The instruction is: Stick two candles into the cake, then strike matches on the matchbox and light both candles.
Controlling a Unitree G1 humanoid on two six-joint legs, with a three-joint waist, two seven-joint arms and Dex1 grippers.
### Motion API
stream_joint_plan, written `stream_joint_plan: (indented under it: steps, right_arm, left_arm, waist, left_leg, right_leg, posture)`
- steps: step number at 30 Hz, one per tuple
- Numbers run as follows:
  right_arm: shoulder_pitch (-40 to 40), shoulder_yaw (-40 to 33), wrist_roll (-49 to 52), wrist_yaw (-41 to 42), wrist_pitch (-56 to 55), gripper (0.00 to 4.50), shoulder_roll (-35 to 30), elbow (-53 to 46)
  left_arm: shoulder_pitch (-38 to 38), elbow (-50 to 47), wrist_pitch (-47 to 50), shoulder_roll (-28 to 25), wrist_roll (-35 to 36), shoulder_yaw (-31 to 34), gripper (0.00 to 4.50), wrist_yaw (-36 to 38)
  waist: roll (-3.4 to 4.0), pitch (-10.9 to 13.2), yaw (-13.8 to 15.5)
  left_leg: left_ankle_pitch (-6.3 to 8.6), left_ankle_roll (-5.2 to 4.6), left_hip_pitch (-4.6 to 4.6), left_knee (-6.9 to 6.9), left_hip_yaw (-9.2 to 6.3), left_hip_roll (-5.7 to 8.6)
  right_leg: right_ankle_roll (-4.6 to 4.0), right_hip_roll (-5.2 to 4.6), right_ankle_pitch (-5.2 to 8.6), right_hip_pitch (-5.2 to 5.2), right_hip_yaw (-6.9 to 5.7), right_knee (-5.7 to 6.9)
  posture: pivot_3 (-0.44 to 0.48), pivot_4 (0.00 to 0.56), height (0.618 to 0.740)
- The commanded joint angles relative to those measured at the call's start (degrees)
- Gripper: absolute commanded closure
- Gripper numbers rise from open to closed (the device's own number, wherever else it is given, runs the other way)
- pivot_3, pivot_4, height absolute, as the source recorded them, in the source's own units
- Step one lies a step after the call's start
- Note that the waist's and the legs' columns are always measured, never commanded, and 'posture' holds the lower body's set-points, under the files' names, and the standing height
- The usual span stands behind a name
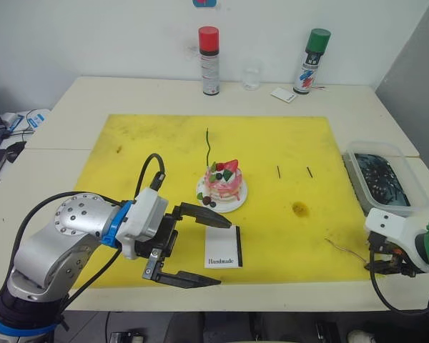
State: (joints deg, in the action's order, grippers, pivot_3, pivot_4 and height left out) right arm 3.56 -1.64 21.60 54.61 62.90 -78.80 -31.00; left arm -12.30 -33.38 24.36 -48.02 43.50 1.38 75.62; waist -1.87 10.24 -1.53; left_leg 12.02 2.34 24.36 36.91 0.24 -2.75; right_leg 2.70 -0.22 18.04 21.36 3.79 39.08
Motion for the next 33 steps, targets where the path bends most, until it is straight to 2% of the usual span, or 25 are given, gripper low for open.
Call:
stream_joint_plan:
  steps: [1, 3, 10, 15, 18, 22, 26, 33]
  right_arm:
    - [0.3, -0.8, 0.9, -0.4, 1.4, 3.89, 0.6, -0.7]
    - [-0.2, -1.5, 1.6, 0.2, 2.1, 4.47, 0.6, -0.7]
    - [-4.6, -6.2, 7.3, 5.6, 4.0, 4.47, -1.1, 2.0]
    - [-11.3, -9.3, 13.3, 8.4, 4.4, 4.47, 1.0, 2.3]
    - [-18.0, -11.4, 18.2, 5.9, 4.6, 4.47, 7.8, 1.7]
    - [-25.4, -11.8, 20.0, -5.3, -0.3, 4.47, 25.3, -0.2]
    - [-22.7, -9.9, 16.6, -12.6, -15.6, 4.47, 44.1, 0.2]
    - [-21.2, 1.9, 2.8, -18.1, -39.9, 4.47, 61.2, 9.7]
  left_arm:
    - [1.1, -0.9, -1.7, -0.7, -1.1, 0.3, 0.00, 0.6]
    - [1.5, -0.5, -2.3, -0.8, -1.8, 0.4, 0.00, 0.9]
    - [2.5, 1.8, -2.7, -2.3, -4.5, 1.6, 0.00, 0.4]
    - [3.7, 3.3, -1.8, -3.8, -3.4, 5.1, 0.00, -0.8]
    - [4.0, 3.8, 0.1, -3.8, -1.8, 7.9, 0.00, -3.3]
    - [4.2, 4.5, 3.0, -3.1, -0.2, 11.4, 0.00, -8.1]
    - [4.7, 4.3, 5.4, -2.0, 2.0, 14.6, 0.00, -13.0]
    - [6.0, 3.9, 6.8, -1.7, 3.5, 16.9, 0.00, -15.8]
  waist:
    - [0.00, 0.0, 0.0]
    - [0.00, 0.0, 0.0]
    - [0.05, 0.0, 0.0]
    - [0.07, 0.0, -0.3]
    - [0.08, 0.0, -0.2]
    - [0.03, 0.0, -0.4]
    - [0.00, 0.0, -0.2]
    - [0.07, 0.0, -0.3]
  left_leg:
    - [0.00, 0.00, 0.00, 0.00, 0.00, 0.00]
    - [0.00, 0.00, 0.00, 0.01, -0.03, 0.00]
    - [0.00, 0.00, -0.01, 0.03, 0.02, -0.01]
    - [0.00, 0.00, -0.01, 0.00, 0.02, -0.04]
    - [0.00, 0.00, -0.01, 0.00, 0.01, -0.06]
    - [0.00, 0.00, -0.01, 0.02, -0.03, -0.07]
    - [0.00, 0.00, 0.04, -0.02, -0.08, -0.04]
    - [-0.01, 0.01, 0.12, -0.01, -0.09, -0.02]
  right_leg:
    - [0.00, 0.00, 0.00, 0.00, 0.00, 0.00]
    - [0.02, 0.00, -0.01, -0.01, -0.02, 0.00]
    - [0.06, 0.01, -0.05, 0.00, 0.03, 0.01]
    - [0.04, 0.01, -0.06, 0.04, 0.05, 0.01]
    - [0.04, 0.03, -0.06, 0.04, 0.03, 0.00]
    - [0.07, 0.07, -0.08, 0.04, 0.06, 0.02]
    - [0.01, 0.07, -0.14, 0.06, 0.00, 0.01]
    - [-0.16, 0.03, -0.27, 0.15, -0.03, 0.04]
  posture:
    - [0.000, 0.150, 0.740]
    - [0.000, 0.150, 0.740]
    - [0.000, 0.150, 0.740]
    - [0.000, 0.150, 0.740]
    - [0.000, 0.150, 0.740]
    - [0.000, 0.150, 0.740]
    - [0.000, 0.150, 0.740]
    - [0.000, 0.150, 0.740]
